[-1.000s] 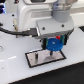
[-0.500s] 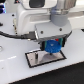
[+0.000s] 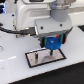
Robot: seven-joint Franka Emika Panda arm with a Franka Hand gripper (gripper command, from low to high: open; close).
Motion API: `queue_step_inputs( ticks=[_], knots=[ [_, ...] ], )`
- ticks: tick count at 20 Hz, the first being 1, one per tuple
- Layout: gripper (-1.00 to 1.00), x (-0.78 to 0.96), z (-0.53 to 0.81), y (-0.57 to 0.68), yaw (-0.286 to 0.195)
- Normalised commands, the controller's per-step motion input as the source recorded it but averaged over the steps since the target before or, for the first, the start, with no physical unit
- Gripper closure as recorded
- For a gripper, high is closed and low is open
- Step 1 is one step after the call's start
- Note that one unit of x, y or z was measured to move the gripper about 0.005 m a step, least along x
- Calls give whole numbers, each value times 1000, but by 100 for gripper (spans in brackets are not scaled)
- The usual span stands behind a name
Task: Insert the blue gear onto the right peg, followed by the red gear
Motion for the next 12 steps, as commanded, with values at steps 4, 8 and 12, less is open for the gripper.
queue_step_inputs(
  ticks=[4, 8, 12],
  knots=[
    [100, 266, -34, -101, 0],
    [100, 221, -45, -135, 0],
    [100, 176, 134, -139, 0]
  ],
)
